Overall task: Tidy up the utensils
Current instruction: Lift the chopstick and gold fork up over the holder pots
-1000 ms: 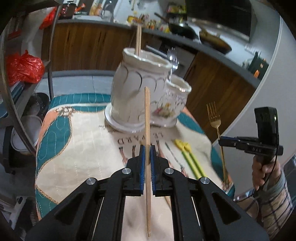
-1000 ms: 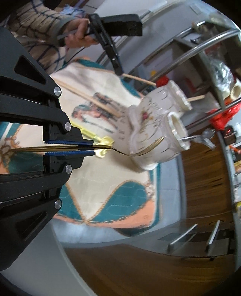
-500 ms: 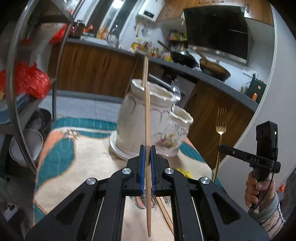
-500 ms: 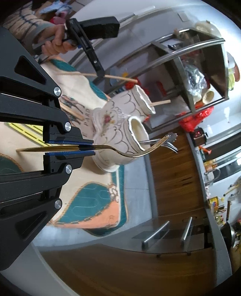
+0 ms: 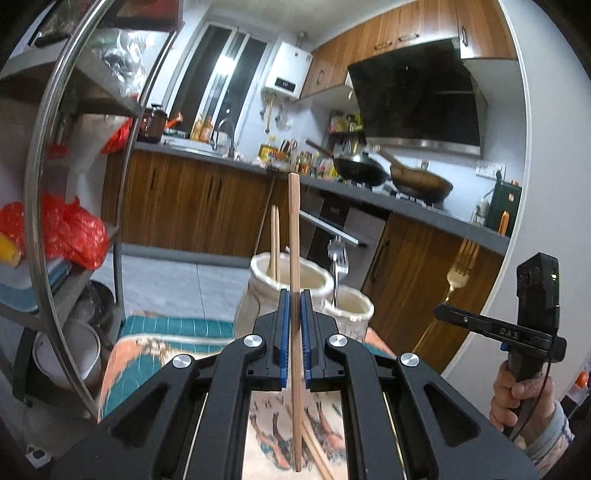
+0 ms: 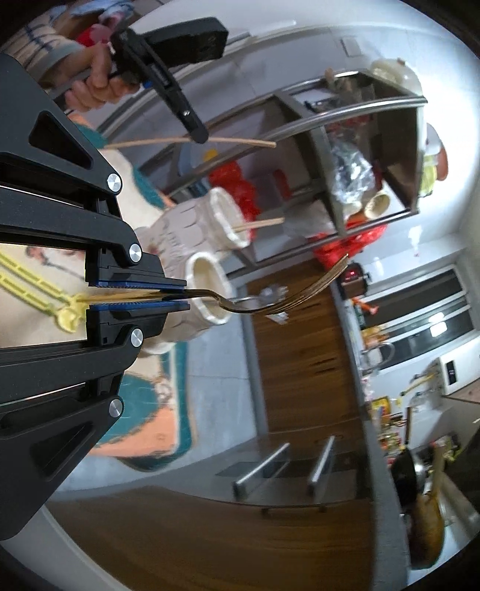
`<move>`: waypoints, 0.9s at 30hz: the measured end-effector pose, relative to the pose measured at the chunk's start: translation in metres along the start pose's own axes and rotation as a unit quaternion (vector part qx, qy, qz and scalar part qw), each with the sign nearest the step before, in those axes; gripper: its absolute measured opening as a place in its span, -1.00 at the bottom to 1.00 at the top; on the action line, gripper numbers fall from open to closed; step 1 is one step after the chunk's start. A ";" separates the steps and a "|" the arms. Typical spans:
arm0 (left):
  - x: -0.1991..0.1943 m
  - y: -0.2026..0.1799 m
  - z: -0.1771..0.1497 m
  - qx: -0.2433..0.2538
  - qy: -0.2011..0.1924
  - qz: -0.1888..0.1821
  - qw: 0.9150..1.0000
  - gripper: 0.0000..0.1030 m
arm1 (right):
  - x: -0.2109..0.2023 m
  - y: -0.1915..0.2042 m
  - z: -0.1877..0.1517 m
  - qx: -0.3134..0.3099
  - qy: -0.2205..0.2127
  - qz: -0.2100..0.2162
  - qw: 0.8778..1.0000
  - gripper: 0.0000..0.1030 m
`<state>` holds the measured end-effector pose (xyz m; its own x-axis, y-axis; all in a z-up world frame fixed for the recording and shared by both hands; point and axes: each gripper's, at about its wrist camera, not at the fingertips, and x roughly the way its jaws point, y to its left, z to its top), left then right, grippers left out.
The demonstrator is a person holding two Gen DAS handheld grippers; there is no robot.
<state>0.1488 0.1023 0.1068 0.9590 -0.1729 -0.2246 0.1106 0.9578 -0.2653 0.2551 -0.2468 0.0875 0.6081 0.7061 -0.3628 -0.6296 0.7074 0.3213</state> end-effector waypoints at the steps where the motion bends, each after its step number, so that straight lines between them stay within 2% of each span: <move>1: 0.000 -0.001 0.004 0.001 -0.008 0.002 1.000 -0.90 | -0.002 0.003 0.004 -0.003 -0.007 0.000 1.000 -0.87; 7: 0.000 -0.009 0.039 0.003 -0.069 -0.003 0.998 -0.90 | -0.008 0.017 0.034 -0.027 -0.039 -0.004 0.999 -0.87; 13: 0.017 -0.013 0.064 0.003 -0.108 -0.009 0.994 -0.90 | -0.009 0.031 0.057 -0.049 -0.064 0.004 0.997 -0.87; 22: 0.056 -0.020 0.079 0.017 -0.144 0.018 0.989 -0.90 | 0.010 0.041 0.076 -0.070 -0.082 0.005 0.994 -0.87; 27: 0.081 -0.021 0.074 0.025 -0.140 0.041 0.989 -0.90 | 0.031 0.036 0.080 -0.069 -0.074 -0.002 0.995 -0.87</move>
<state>0.2432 0.0855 0.1637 0.9991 -0.0314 0.0278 0.0365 0.9774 -0.2084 0.2901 -0.1974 0.1581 0.6680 0.7083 -0.2283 -0.6819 0.7054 0.1933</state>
